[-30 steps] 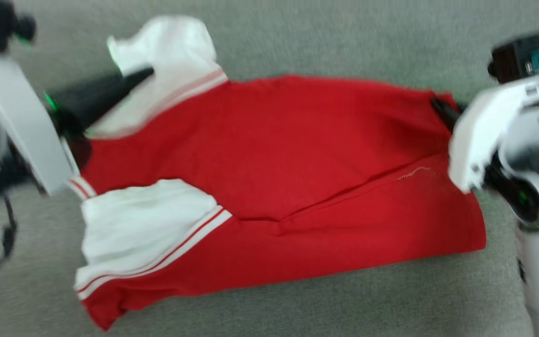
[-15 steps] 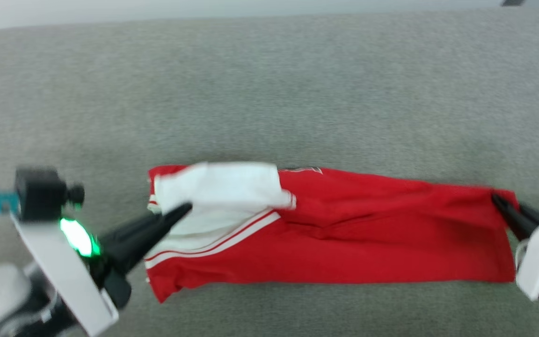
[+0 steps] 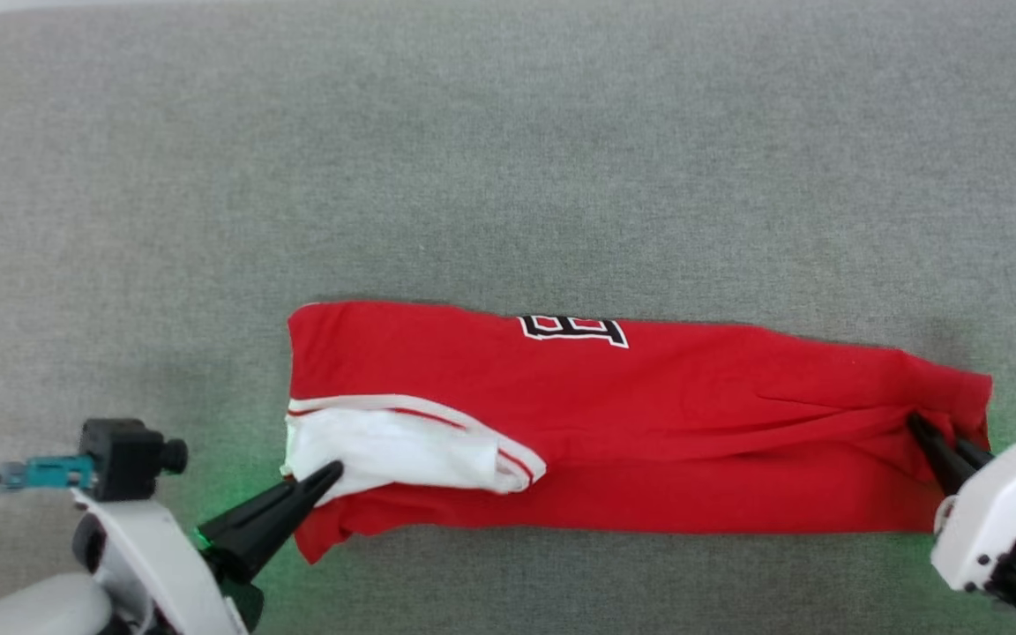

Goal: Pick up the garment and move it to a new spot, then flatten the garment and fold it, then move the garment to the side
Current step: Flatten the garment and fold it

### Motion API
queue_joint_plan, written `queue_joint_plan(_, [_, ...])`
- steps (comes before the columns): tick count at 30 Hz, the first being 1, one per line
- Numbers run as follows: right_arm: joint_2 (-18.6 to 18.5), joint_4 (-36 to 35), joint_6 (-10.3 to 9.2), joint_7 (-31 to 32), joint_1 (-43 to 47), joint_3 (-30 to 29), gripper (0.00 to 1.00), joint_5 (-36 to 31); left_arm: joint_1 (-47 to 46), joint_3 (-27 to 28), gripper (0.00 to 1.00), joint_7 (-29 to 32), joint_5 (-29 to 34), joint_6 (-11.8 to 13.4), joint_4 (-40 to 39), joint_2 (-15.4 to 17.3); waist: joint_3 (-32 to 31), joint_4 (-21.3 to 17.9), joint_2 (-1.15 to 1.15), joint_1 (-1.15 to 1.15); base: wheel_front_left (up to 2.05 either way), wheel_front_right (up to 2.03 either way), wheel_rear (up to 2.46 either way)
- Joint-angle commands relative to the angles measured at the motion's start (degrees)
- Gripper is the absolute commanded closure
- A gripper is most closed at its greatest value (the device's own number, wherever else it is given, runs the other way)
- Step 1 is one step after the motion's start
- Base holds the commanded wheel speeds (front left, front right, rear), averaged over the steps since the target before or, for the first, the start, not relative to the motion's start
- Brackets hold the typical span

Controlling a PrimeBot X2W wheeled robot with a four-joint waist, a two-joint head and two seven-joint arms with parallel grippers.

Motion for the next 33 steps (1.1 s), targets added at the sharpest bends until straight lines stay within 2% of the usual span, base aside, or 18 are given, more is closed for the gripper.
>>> queue_joint_plan(1, [-0.1,0.9,-0.09,-0.6,-0.9,0.5,1.00,-0.8,-0.3,-0.2,1.00,-0.2,0.4,0.1,0.8,-1.2,0.6,-0.4,0.00,0.00,0.00,0.00,0.00])
queue_joint_plan(3, [-0.1,2.4,-0.10,-1.5,-1.7,1.0,1.00,-1.0,-0.6,-0.4,1.00,-0.4,1.0,0.1,2.8,-1.6,0.7,-0.5,0.00,0.00,0.00,0.00,0.00])
queue_joint_plan(5, [-0.2,2.9,-0.09,-2.7,-2.1,1.5,1.00,-1.1,-0.5,-0.1,0.70,-0.6,0.8,0.1,3.7,-2.5,0.4,-0.6,0.00,0.00,0.00,0.00,0.00])
queue_joint_plan(6, [-0.2,2.9,-0.09,-3.5,-2.2,1.5,0.78,-1.0,-0.3,0.4,0.45,-0.6,0.8,0.1,4.1,-2.7,0.1,-0.6,0.00,0.00,0.00,0.00,0.00])
queue_joint_plan(7, [0.0,2.9,-0.09,-4.1,-1.9,1.2,0.55,-0.4,0.1,1.4,0.11,-0.7,0.9,0.1,4.4,-2.9,-0.3,-0.4,0.00,0.00,0.00,0.00,0.00])
queue_joint_plan(8, [0.3,2.6,-0.09,-4.6,-1.3,0.9,0.13,0.1,0.6,3.0,0.00,-0.7,1.2,0.1,5.1,-3.3,-0.7,-0.1,0.00,0.00,0.00,0.00,0.00])
queue_joint_plan(9, [0.3,2.2,-0.09,-5.2,-0.6,0.6,0.00,0.5,1.7,4.6,0.00,-0.7,1.5,0.1,5.8,-3.9,-1.2,0.2,0.00,0.00,0.00,0.00,0.00])
queue_joint_plan(14, [0.2,0.3,-0.09,-7.5,3.1,-1.8,0.00,2.3,8.8,14.9,0.00,-0.6,5.0,0.1,8.0,-8.7,-4.3,1.6,0.00,0.00,0.00,0.00,0.00])
queue_joint_plan(19, [-1.3,-1.0,-0.09,-6.2,6.6,-6.0,0.00,4.4,16.9,25.1,0.00,-0.6,9.9,0.1,8.5,-13.1,-6.6,3.3,0.00,0.00,0.00,0.00,0.00])
queue_joint_plan(21, [-1.6,-1.2,-0.09,-5.7,7.0,-6.8,0.00,4.8,18.2,26.7,0.00,-0.6,11.2,0.1,8.5,-13.9,-6.8,3.7,0.00,0.00,0.00,0.00,0.00])
queue_joint_plan(26, [-2.4,-0.9,-0.09,0.6,8.0,-11.2,0.00,6.1,23.5,35.4,0.00,-0.6,19.2,0.1,10.6,-18.1,-7.4,5.3,0.00,0.00,0.00,0.00,0.00])
queue_joint_plan(33, [-0.7,0.5,-0.09,11.8,5.3,-15.8,0.00,6.0,27.8,42.2,0.00,-0.6,26.0,0.1,14.0,-25.0,-7.9,8.3,0.00,0.00,0.00,0.00,0.00])
